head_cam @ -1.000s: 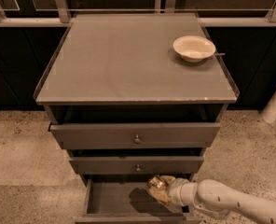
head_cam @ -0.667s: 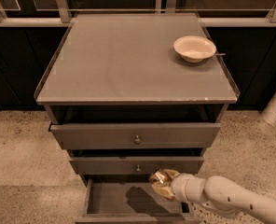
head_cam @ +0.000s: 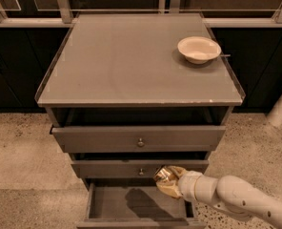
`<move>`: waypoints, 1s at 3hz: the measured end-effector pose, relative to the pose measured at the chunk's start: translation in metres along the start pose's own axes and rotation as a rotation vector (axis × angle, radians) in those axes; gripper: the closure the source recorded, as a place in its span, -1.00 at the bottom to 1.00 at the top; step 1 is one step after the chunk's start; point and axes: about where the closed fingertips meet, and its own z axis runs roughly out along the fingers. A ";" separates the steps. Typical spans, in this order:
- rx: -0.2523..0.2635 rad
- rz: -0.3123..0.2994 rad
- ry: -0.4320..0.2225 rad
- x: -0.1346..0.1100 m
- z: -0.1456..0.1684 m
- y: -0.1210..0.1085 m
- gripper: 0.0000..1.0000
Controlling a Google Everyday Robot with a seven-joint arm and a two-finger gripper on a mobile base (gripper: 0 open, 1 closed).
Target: Pick orange can from bottom drawer and place on counter
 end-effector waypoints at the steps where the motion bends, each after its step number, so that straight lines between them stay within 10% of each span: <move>1: 0.001 -0.040 -0.052 -0.021 -0.029 -0.005 1.00; 3: 0.049 -0.205 -0.265 -0.116 -0.148 -0.034 1.00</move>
Offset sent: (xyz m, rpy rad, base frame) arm -0.0230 -0.0757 0.2149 0.0516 -0.4044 0.0864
